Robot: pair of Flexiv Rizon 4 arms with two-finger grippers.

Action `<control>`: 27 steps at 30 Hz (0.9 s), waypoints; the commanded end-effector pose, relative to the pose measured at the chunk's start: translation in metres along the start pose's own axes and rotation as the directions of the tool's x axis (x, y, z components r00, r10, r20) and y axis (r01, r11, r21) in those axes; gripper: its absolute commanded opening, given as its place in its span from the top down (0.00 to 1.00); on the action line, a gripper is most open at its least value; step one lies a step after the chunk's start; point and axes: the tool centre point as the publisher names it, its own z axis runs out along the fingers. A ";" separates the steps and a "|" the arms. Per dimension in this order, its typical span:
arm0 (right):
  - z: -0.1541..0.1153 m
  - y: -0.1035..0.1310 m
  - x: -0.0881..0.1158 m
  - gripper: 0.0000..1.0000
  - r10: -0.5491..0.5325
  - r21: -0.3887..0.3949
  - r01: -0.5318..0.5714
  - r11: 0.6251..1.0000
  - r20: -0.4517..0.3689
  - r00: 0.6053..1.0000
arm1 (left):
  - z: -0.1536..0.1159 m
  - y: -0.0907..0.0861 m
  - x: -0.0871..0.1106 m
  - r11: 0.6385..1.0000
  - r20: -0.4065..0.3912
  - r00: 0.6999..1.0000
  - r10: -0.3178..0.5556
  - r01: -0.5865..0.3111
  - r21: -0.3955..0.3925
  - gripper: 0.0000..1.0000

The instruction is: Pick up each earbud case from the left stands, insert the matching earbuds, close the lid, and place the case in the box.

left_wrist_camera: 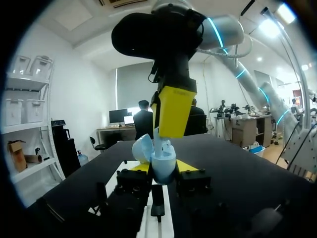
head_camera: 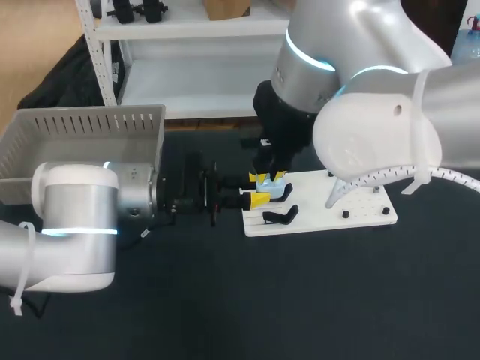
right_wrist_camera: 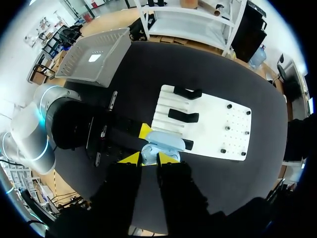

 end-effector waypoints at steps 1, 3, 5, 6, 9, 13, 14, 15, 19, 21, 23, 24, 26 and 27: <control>0.001 0.000 -0.003 1.00 0.000 0.000 0.000 1.000 -0.004 1.000 | 0.001 -0.001 0.000 1.000 -0.002 1.000 0.001 -0.001 -0.004 1.00; 0.002 0.001 -0.003 1.00 -0.001 0.001 0.001 1.000 -0.006 1.000 | 0.001 -0.001 0.000 1.000 -0.002 1.000 0.001 -0.001 -0.004 1.00; 0.003 0.001 -0.003 1.00 -0.002 0.002 0.002 1.000 -0.010 1.000 | 0.001 -0.001 0.000 1.000 -0.002 1.000 0.001 -0.001 -0.004 1.00; 0.003 0.000 -0.004 1.00 -0.001 0.002 0.001 1.000 -0.011 1.000 | 0.001 -0.001 0.000 1.000 -0.002 1.000 0.001 -0.001 -0.004 1.00; 0.004 -0.001 -0.004 1.00 0.001 0.004 -0.001 1.000 -0.014 1.000 | 0.001 -0.001 0.000 1.000 -0.002 1.000 0.001 -0.001 -0.004 1.00; 0.004 -0.002 -0.003 1.00 0.002 0.005 -0.002 1.000 -0.017 1.000 | 0.001 -0.001 0.000 1.000 -0.002 1.000 0.001 -0.001 -0.004 1.00; 0.005 -0.002 -0.003 1.00 0.001 0.004 -0.001 1.000 -0.018 1.000 | 0.001 -0.001 0.000 1.000 -0.002 1.000 0.001 -0.001 -0.004 1.00; 0.005 -0.001 -0.002 1.00 -0.001 0.004 0.001 1.000 -0.022 1.000 | 0.001 -0.001 0.000 1.000 -0.002 1.000 0.001 -0.001 -0.004 1.00; 0.008 -0.002 -0.002 1.00 -0.010 0.007 0.010 1.000 -0.042 0.999 | 0.001 -0.001 0.000 1.000 -0.002 1.000 0.001 -0.001 -0.004 1.00; 0.008 -0.002 -0.002 1.00 -0.012 0.008 0.013 1.000 -0.050 0.999 | 0.001 -0.001 0.000 1.000 -0.002 1.000 0.001 -0.001 -0.004 1.00; 0.009 -0.002 -0.001 1.00 -0.014 0.009 0.014 1.000 -0.055 0.998 | 0.001 -0.001 0.000 1.000 -0.002 1.000 0.001 -0.001 -0.004 1.00; 0.009 -0.002 -0.001 1.00 -0.014 0.009 0.015 1.000 -0.057 0.998 | 0.001 -0.001 0.000 1.000 -0.002 1.000 0.001 -0.001 -0.004 1.00; 0.009 -0.002 -0.001 1.00 -0.014 0.010 0.015 1.000 -0.059 0.998 | 0.001 -0.001 0.000 1.000 -0.002 1.000 0.001 -0.001 -0.004 1.00; 0.009 -0.001 -0.001 0.87 -0.015 0.009 0.015 1.000 -0.059 0.998 | 0.001 -0.001 0.000 1.000 -0.002 1.000 0.001 -0.001 -0.004 1.00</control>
